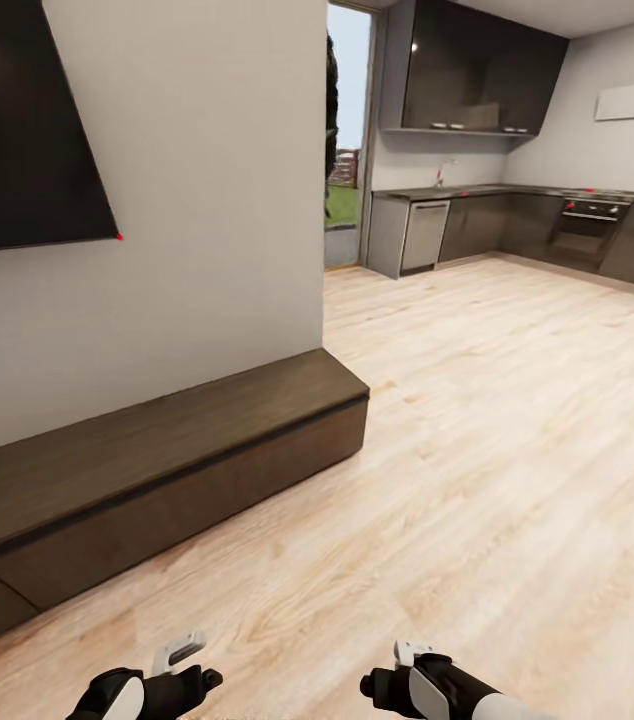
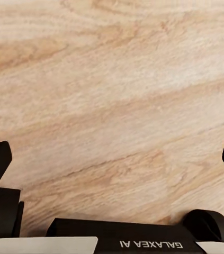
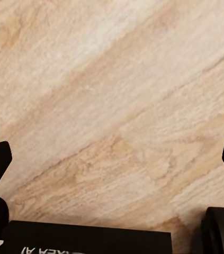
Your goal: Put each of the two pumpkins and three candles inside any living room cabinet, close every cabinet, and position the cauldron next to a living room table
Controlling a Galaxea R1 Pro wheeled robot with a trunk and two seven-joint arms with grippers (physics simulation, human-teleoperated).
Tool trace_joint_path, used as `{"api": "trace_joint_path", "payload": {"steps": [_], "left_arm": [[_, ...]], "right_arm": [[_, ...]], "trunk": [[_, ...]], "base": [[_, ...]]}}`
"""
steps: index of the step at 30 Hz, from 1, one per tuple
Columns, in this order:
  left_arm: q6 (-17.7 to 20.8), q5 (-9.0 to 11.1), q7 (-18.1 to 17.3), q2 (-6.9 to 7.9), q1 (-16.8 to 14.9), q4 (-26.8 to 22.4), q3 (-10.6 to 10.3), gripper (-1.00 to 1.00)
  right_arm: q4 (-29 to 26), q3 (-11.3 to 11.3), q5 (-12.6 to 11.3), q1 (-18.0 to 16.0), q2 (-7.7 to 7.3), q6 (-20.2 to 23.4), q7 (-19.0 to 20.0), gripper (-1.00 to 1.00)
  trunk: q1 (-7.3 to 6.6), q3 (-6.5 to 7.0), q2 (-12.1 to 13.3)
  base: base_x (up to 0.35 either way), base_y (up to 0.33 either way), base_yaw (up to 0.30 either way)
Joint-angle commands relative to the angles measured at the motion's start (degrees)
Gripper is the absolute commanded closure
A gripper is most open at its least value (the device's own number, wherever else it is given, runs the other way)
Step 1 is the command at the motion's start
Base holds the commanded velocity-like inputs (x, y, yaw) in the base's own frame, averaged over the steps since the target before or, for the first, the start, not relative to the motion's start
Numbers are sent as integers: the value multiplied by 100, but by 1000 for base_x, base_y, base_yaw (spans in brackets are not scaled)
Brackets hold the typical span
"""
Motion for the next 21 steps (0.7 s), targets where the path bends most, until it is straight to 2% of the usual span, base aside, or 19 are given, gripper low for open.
{"api": "trace_joint_path", "payload": {"steps": [1, 21], "left_arm": [[12, 50, 38, 6, -4, -6, -21, -100], [12, 50, 38, 6, -3, -6, -21, -100]], "right_arm": [[-4, 31, -24, -3, 1, 19, -2, -100], [-4, 31, -17, -3, 0, 10, -2, -100]], "trunk": [[-1, -10, -2], [-1, -110, -2]], "base": [[0, 0, 266], [0, 0, 266]]}}
